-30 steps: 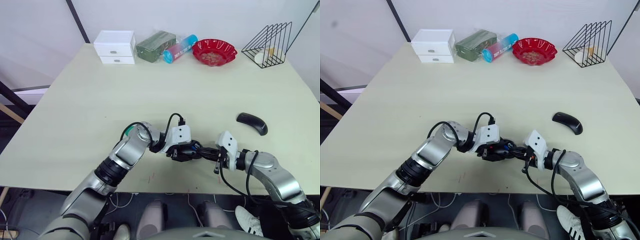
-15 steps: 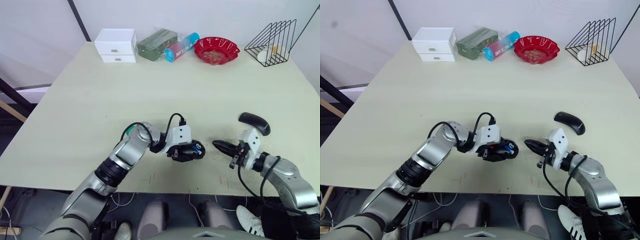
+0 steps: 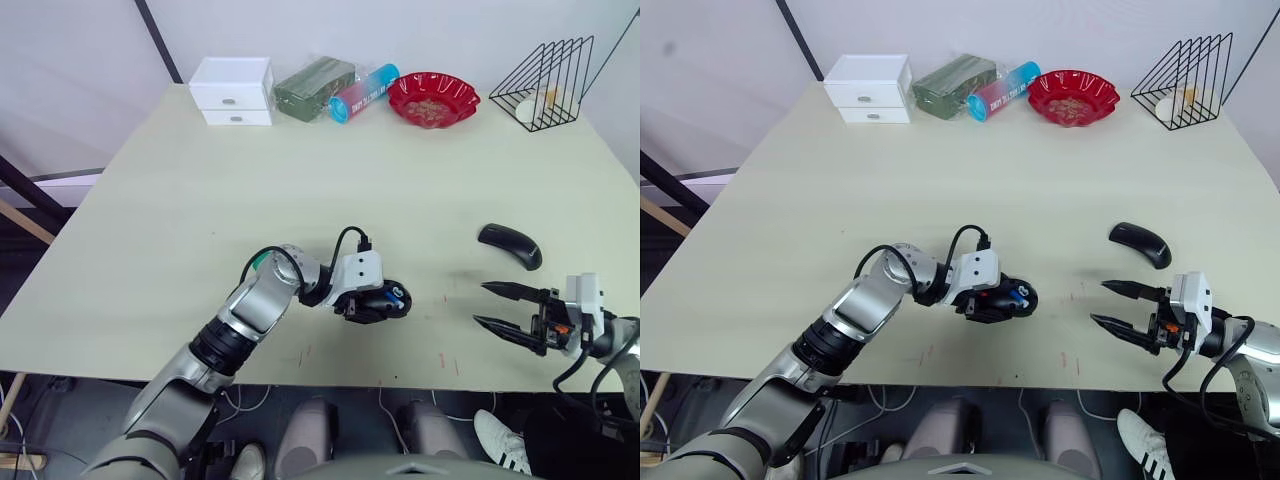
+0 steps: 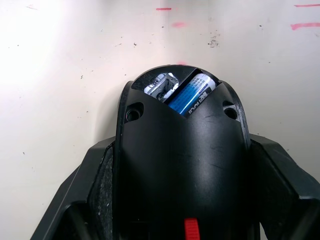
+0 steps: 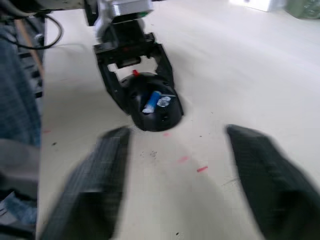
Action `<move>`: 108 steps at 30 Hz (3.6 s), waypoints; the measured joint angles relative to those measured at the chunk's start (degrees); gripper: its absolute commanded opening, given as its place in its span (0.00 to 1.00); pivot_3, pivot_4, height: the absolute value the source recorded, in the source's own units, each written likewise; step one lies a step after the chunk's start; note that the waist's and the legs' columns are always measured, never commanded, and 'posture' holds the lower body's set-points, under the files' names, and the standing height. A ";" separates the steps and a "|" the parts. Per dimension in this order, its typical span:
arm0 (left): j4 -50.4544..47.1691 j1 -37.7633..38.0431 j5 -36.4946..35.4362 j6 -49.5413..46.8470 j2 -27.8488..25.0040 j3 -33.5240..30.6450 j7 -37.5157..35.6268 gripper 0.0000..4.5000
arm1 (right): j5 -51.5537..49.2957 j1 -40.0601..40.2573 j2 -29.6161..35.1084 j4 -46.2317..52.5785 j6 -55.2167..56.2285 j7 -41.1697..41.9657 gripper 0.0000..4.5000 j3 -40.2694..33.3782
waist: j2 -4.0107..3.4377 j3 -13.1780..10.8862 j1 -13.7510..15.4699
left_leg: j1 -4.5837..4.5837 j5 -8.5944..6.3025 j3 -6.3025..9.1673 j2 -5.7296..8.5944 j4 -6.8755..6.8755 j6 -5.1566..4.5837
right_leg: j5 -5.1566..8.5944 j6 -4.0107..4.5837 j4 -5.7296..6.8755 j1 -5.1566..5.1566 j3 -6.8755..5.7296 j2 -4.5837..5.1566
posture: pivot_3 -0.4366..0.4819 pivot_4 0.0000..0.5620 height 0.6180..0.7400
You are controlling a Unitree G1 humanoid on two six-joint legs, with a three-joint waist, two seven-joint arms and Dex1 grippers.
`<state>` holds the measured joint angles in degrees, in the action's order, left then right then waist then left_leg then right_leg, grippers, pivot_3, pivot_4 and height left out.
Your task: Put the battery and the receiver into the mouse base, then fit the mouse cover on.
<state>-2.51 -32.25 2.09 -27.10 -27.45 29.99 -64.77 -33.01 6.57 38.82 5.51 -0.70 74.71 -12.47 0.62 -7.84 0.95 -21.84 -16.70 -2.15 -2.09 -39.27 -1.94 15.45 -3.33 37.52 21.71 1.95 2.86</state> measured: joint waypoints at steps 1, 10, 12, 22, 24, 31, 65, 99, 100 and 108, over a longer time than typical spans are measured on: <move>0.06 -0.02 0.00 0.01 0.05 -0.01 -0.01 0.66 | -0.12 -0.21 0.14 -0.21 0.13 0.48 0.98 0.00 | -0.01 0.00 0.01 | 0.00 0.00 0.00 0.00 0.00 0.00 | 0.00 0.00 0.00 0.00 0.00 0.00 | 0.48 0.27 1.00; 1.03 -0.25 -0.29 -0.16 0.69 -0.83 -0.16 0.99 | -1.43 -2.10 0.25 -4.18 1.01 3.69 1.00 0.00 | -0.02 -0.05 -0.02 | -0.03 0.00 0.01 -0.03 0.02 0.00 | 0.00 0.01 -0.01 0.01 0.01 0.00 | 0.48 0.27 1.00; 1.02 -0.25 -0.73 -0.43 0.66 -1.17 -0.45 0.99 | -1.61 -2.10 0.25 -4.28 0.99 4.00 1.00 0.00 | -0.04 -0.07 -0.06 | -0.05 -0.01 0.01 -0.03 0.06 -0.01 | 0.00 -0.01 -0.07 0.02 -0.01 0.00 | 0.48 0.27 1.00; -1.38 1.25 -4.77 -1.74 -0.03 -3.24 -1.36 0.99 | -2.88 -3.26 -0.64 -4.57 0.79 5.51 1.00 0.13 | -0.09 -0.81 -0.21 | -0.15 -0.02 0.02 -0.06 0.09 -0.02 | -0.09 -0.16 -0.14 0.09 -0.05 -0.02 | 0.48 0.27 1.00; -3.28 2.48 -7.05 -2.50 -0.17 -5.34 -1.37 0.99 | -3.63 -4.14 -0.81 -4.55 0.33 5.83 1.00 0.21 | -0.10 -1.05 -0.38 | -0.17 -0.02 0.02 -0.12 0.09 -0.02 | -0.11 -0.19 -0.14 0.11 -0.03 -0.01 | 0.48 0.27 1.00; -10.04 6.12 -14.86 -4.72 -4.54 -16.59 -0.29 0.99 | -6.13 -7.33 -1.28 -4.49 -1.67 6.10 1.00 0.24 | -0.15 -1.37 -0.37 | -0.21 -0.02 0.12 -0.16 0.10 -0.01 | -0.11 -0.19 -0.12 0.15 -0.13 0.01 | 0.48 0.27 1.00; 35.21 1.25 -19.35 28.35 -20.13 -33.69 -22.71 0.99 | -7.54 -9.70 -3.83 1.52 -5.50 3.45 1.00 1.43 | -0.05 -1.67 -0.25 | -1.02 0.02 0.03 -0.01 -0.03 0.07 | -0.08 -0.11 0.32 1.02 -0.46 0.03 | 0.48 0.27 1.00; 50.72 -4.68 -13.31 38.14 -17.79 -30.90 -23.86 0.45 | -7.11 -9.16 -4.12 2.78 -5.44 1.77 1.00 1.46 | -0.03 -1.67 -0.29 | -1.03 0.03 0.06 -0.03 -0.12 0.07 | -0.09 -0.11 0.43 1.03 -0.43 0.01 | 0.48 0.27 1.00; 51.11 -4.68 -12.81 38.50 -17.77 -30.43 -23.85 0.45 | -6.80 -9.11 -4.27 2.78 -5.39 1.76 1.00 1.49 | -0.03 -1.67 -0.28 | -1.02 0.03 0.05 -0.03 -0.13 0.07 | -0.09 -0.12 0.44 1.03 -0.43 0.01 | 0.48 0.27 1.00; 53.04 -4.76 -11.79 39.27 -17.30 -29.51 -23.85 0.31 | -6.43 -8.58 -4.40 2.78 -5.30 1.78 1.00 1.48 | -0.02 -1.67 -0.26 | -1.02 0.03 0.02 -0.03 -0.14 0.07 | -0.09 -0.11 0.44 1.03 -0.43 0.01 | 0.48 0.27 1.00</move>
<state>50.53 -37.01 -9.70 12.18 -44.75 0.49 -88.62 -39.44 -2.01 34.42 8.29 -6.01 76.50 -10.99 0.59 -9.51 0.70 -22.86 -16.67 -2.13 -2.12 -39.41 -1.87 15.37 -3.44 37.96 22.74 1.52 2.87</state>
